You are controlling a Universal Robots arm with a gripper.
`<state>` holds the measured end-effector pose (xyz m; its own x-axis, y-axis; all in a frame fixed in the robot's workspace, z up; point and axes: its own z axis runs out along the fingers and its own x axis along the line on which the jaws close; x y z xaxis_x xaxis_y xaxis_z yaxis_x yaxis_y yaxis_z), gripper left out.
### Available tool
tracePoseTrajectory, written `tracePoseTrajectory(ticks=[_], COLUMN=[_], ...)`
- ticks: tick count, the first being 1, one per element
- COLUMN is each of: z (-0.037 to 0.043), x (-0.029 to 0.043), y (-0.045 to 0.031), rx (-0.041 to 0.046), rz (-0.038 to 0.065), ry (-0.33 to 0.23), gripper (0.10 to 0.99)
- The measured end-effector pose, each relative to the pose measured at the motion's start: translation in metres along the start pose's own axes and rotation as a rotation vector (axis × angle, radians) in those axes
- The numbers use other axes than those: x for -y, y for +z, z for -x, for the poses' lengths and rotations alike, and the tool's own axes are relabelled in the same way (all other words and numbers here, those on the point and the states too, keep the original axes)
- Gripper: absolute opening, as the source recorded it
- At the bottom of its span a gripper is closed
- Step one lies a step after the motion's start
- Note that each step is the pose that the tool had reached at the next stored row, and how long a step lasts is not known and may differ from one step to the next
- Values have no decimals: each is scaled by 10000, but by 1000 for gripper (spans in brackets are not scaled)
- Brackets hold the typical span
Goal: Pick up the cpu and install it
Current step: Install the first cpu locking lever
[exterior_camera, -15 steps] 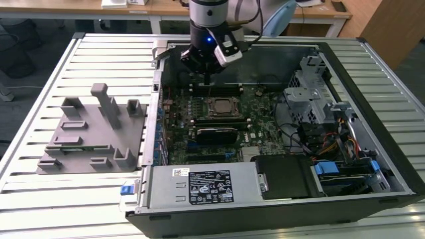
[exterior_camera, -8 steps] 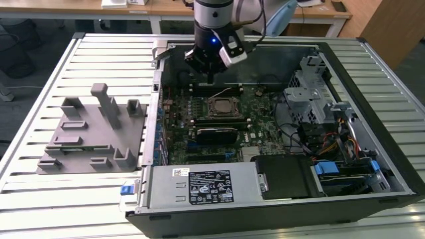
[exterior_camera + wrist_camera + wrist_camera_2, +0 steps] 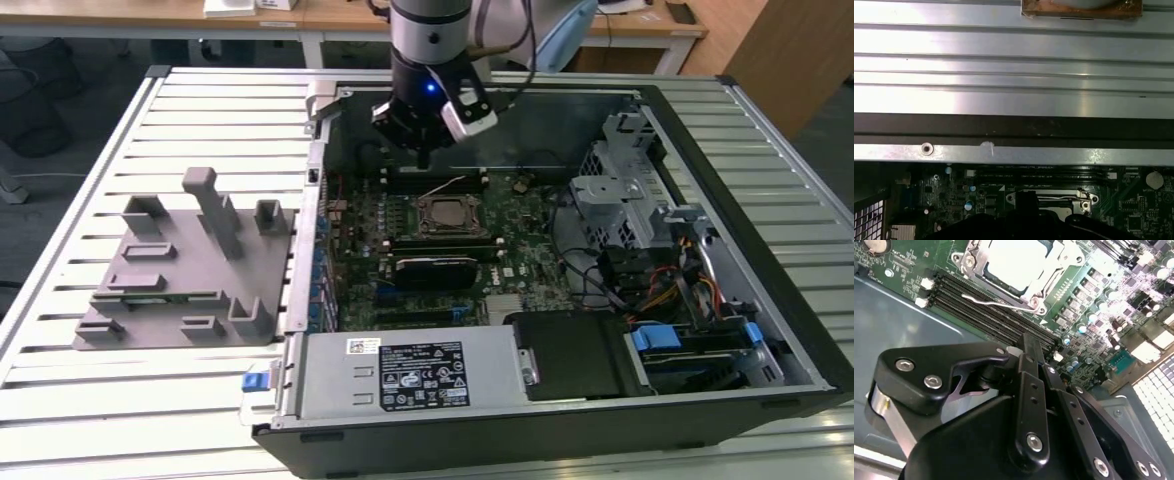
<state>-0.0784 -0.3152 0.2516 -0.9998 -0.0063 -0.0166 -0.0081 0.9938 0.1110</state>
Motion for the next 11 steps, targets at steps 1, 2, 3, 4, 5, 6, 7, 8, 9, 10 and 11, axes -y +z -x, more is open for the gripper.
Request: tracePoseTrajectory(ticks=[1,2,3,4,5,6,7,8,9,10,11], z=[13,34,53,68,78,81,82,83,87,93,104], x=[2,3,5,7,9,14,23,31,39,43,44], y=[4,9,16,24,32,41,51,62,72,81,89], rx=[0,-2,-1,0,0,1,2,4,6,7,9], rz=[-2,-2,-1,1,0,0,-1,-2,-1,-2,-2], ry=[0,0,-1,-1,-1,4,23,44,61,75,77], gripper=[106,106,106,106,106,106,106,106,106,106,106])
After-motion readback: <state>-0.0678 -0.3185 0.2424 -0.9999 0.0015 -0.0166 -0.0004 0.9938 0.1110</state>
